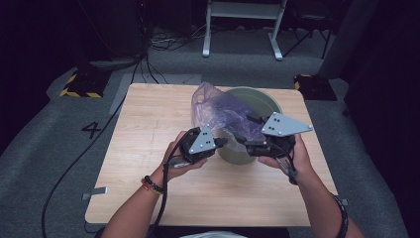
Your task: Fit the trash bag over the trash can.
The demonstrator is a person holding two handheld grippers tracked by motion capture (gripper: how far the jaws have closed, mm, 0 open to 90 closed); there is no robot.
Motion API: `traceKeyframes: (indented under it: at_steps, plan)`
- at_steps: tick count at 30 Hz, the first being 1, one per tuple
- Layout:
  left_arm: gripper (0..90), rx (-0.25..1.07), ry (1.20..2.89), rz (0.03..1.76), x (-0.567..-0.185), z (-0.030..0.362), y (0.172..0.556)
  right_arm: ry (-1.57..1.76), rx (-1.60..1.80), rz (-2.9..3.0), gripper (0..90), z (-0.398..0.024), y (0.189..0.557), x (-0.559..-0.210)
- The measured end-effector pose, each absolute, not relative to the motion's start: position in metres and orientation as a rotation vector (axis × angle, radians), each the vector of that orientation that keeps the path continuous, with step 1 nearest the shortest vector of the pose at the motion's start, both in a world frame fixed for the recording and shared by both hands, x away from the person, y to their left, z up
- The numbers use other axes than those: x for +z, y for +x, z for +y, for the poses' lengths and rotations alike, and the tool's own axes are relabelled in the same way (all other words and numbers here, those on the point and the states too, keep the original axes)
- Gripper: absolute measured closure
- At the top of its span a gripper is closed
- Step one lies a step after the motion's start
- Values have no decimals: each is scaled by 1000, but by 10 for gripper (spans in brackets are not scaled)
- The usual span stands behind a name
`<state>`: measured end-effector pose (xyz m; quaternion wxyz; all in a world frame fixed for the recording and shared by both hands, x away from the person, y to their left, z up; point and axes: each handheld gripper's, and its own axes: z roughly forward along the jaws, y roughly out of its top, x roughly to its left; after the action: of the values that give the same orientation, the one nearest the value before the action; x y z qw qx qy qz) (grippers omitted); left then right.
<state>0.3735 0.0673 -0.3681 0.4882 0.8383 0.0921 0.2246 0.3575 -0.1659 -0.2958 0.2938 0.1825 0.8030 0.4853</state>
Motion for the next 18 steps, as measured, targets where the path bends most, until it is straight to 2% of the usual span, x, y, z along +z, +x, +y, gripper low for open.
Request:
traceKeyframes:
  at_steps: [3, 6, 9, 18]
  plan:
    - [900, 537, 2055, 213, -371, 65, 373, 533, 1314, 2167, 712, -170, 366, -300]
    - [900, 533, 2071, 205, -376, 63, 373, 547, 1314, 2159, 851, -179, 366, -303]
    - [900, 526, 2084, 208, -383, 62, 373, 587, 1322, 2136, 890, -191, 364, -305]
    - [900, 504, 2116, 212, -397, 55, 374, 750, 1357, 1986, 894, -239, 360, -314]
